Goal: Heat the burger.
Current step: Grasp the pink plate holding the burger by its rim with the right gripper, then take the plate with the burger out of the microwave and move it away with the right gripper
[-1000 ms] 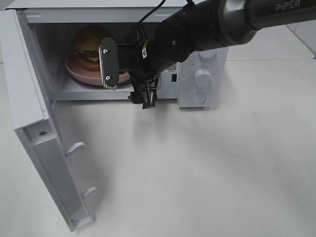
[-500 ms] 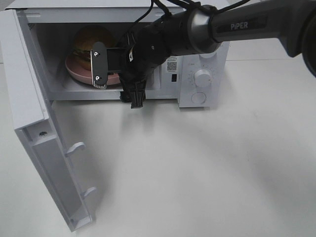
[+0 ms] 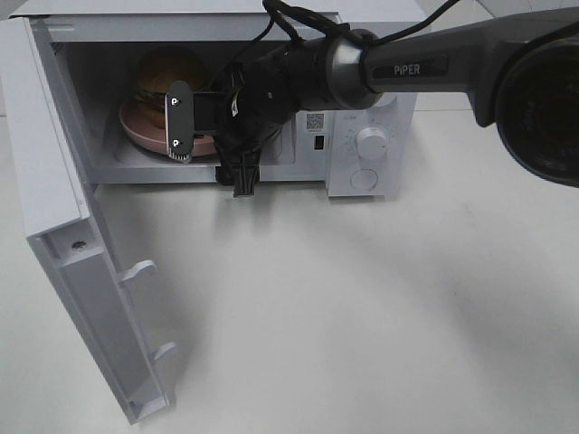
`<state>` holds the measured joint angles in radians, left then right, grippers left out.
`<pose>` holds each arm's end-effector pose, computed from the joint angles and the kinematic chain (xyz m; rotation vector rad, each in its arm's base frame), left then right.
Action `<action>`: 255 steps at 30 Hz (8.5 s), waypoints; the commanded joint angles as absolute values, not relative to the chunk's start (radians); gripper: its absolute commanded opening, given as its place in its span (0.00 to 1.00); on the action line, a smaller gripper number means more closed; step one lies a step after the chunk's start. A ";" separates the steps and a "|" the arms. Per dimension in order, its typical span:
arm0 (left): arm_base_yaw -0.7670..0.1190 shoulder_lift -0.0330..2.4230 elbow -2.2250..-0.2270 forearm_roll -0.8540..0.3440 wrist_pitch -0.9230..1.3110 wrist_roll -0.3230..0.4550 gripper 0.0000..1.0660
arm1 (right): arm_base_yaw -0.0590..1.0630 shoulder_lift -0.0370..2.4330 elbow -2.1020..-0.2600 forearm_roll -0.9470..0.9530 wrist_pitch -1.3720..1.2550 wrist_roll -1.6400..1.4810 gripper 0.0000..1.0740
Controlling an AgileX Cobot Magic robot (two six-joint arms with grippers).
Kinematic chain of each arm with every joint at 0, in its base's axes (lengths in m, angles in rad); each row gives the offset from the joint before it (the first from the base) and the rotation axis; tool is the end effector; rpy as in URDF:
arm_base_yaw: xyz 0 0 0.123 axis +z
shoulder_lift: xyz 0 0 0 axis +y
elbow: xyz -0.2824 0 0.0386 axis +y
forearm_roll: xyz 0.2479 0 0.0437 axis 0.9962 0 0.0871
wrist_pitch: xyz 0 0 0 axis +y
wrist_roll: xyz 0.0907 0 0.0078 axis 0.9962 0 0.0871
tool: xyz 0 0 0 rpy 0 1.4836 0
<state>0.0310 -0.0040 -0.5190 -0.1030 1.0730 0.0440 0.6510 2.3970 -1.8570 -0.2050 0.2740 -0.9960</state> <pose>-0.0082 -0.0085 0.2817 0.0201 2.0301 -0.0757 0.4303 0.3215 0.1359 -1.8274 1.4211 -0.3420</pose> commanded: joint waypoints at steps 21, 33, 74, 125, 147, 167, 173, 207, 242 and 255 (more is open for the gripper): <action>0.032 -0.022 -0.516 -0.097 1.068 0.045 0.94 | 0.634 2.490 -1.992 -0.194 0.297 -0.987 0.47; 0.032 -0.022 -0.516 -0.097 1.068 0.045 0.94 | 0.661 2.457 -1.992 -0.163 0.396 -0.999 0.01; 0.032 -0.022 -0.516 -0.097 1.068 0.045 0.94 | 0.681 2.125 -1.483 -0.200 0.271 -1.218 0.00; 0.032 -0.022 -0.516 -0.097 1.068 0.045 0.94 | 0.704 1.499 -0.639 -0.197 -0.138 -1.211 0.00; 0.032 -0.022 -0.516 -0.097 1.068 0.045 0.94 | 0.704 1.196 -0.565 -0.358 0.199 -0.880 0.00; 0.032 -0.022 -0.516 -0.097 1.068 0.045 0.94 | 0.704 1.048 -0.565 -0.738 0.520 -0.269 0.00; 0.032 -0.022 -0.516 -0.097 1.068 0.045 0.94 | 0.704 1.048 -0.565 -0.754 0.584 -0.146 0.00; 0.032 -0.022 -0.516 -0.097 1.068 0.045 0.94 | 0.704 1.240 -0.566 -0.889 0.898 0.567 0.00; 0.032 -0.022 -0.516 -0.097 1.068 0.045 0.94 | 0.669 1.717 -0.578 -1.087 0.812 1.224 0.00; 0.032 -0.022 -0.516 -0.097 1.068 0.045 0.94 | 0.604 1.842 -0.578 -1.107 0.683 1.275 0.04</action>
